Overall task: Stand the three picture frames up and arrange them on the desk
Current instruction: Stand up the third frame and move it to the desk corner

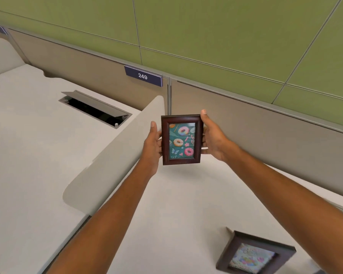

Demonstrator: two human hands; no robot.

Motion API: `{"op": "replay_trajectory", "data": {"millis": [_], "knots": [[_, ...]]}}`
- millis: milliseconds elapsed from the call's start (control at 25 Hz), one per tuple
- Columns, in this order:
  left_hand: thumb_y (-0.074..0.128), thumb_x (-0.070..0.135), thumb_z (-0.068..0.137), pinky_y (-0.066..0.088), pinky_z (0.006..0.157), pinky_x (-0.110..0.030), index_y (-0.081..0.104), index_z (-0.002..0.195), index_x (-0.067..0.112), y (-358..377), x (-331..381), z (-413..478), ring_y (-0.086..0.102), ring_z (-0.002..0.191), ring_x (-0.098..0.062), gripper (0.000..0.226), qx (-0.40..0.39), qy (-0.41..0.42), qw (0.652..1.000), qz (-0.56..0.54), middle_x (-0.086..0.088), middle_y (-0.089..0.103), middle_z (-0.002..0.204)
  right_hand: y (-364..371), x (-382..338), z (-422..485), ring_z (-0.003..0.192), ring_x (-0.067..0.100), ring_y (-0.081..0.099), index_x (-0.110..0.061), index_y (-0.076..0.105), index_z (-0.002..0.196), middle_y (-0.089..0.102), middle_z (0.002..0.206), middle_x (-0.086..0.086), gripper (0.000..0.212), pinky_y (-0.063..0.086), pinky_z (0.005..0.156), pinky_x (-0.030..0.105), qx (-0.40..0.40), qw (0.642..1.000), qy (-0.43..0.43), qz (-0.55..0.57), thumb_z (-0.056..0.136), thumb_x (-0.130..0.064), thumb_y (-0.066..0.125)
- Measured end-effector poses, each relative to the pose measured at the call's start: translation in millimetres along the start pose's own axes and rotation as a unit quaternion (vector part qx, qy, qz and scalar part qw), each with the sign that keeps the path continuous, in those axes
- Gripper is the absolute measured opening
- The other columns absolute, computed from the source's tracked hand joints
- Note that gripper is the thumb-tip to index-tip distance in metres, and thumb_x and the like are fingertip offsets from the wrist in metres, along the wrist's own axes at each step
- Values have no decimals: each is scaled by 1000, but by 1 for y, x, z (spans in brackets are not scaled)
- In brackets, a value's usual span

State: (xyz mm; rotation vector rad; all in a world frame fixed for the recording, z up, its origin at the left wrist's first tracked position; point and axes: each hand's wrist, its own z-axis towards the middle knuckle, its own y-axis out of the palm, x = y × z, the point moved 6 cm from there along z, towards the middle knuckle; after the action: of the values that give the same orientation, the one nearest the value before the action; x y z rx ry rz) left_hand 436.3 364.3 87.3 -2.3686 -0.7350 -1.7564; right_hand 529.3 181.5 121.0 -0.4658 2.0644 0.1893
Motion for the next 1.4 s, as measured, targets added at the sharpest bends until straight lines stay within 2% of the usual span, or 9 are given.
{"op": "replay_trajectory", "data": {"millis": [80, 280, 360, 640, 760, 920, 1040, 1240, 1400], "knots": [[33, 81, 101, 59, 105, -48, 70, 138, 23, -3, -6, 29, 76, 122, -29, 78, 2, -12, 1000, -29, -3, 82, 125, 1, -1, 30, 122, 33, 71, -21, 74, 131, 78, 128, 11, 90, 53, 105, 51, 5, 1000, -5, -3, 90, -92, 38], [32, 78, 102, 57, 108, -50, 74, 122, 29, -11, -22, 90, 75, 123, -28, 68, 14, -20, 998, -59, 2, 84, 119, 8, -3, 94, 123, 32, 71, -22, 74, 129, 78, 127, 10, 81, 48, 115, 56, -3, 1000, -19, -9, 95, -86, 38], [30, 76, 104, 59, 101, -45, 74, 120, 29, -11, -28, 111, 76, 118, -25, 66, 18, -22, 998, -62, 6, 85, 111, 9, -2, 115, 122, 30, 72, -23, 75, 127, 79, 125, 8, 79, 47, 117, 56, -1, 1000, -22, -7, 95, -85, 39], [27, 77, 104, 57, 99, -40, 70, 133, 26, -10, -48, 152, 74, 119, -22, 73, 30, -28, 997, -63, 5, 81, 117, 7, 7, 153, 119, 28, 73, -24, 75, 124, 79, 123, 6, 73, 48, 117, 54, 6, 1000, -21, 4, 98, -82, 39], [26, 76, 104, 57, 98, -39, 67, 138, 24, -9, -51, 161, 74, 117, -21, 75, 31, -31, 997, -61, 7, 79, 118, 7, 11, 163, 122, 29, 72, -24, 73, 132, 79, 127, 7, 78, 48, 117, 55, 7, 1000, -21, 8, 96, -84, 38], [27, 77, 103, 55, 104, -42, 70, 129, 27, -14, -58, 170, 73, 122, -25, 71, 28, -32, 997, -61, 5, 80, 121, 10, 13, 171, 121, 28, 72, -23, 72, 133, 79, 127, 7, 80, 49, 113, 52, 9, 1000, -18, 5, 96, -85, 39], [27, 77, 104, 54, 105, -44, 72, 124, 29, -17, -60, 172, 73, 118, -23, 69, 33, -37, 997, -63, 8, 81, 114, 13, 12, 174, 120, 28, 72, -22, 72, 133, 79, 125, 7, 81, 50, 110, 50, 16, 1000, -10, -2, 95, -86, 40], [26, 76, 105, 52, 111, -47, 65, 146, 20, -19, -64, 173, 71, 125, -28, 80, 25, -39, 997, -64, 6, 78, 120, 14, 13, 177, 120, 28, 71, -21, 73, 129, 78, 124, 7, 85, 46, 112, 52, 30, 999, -5, -13, 92, -89, 38], [27, 74, 105, 48, 120, -51, 61, 151, 22, -21, -66, 168, 67, 133, -31, 78, 20, -33, 997, -60, -2, 76, 134, 17, 9, 166, 110, 21, 67, -29, 70, 107, 77, 116, 3, 69, 32, 121, 55, 32, 999, 3, -13, 98, -85, 31]]}}
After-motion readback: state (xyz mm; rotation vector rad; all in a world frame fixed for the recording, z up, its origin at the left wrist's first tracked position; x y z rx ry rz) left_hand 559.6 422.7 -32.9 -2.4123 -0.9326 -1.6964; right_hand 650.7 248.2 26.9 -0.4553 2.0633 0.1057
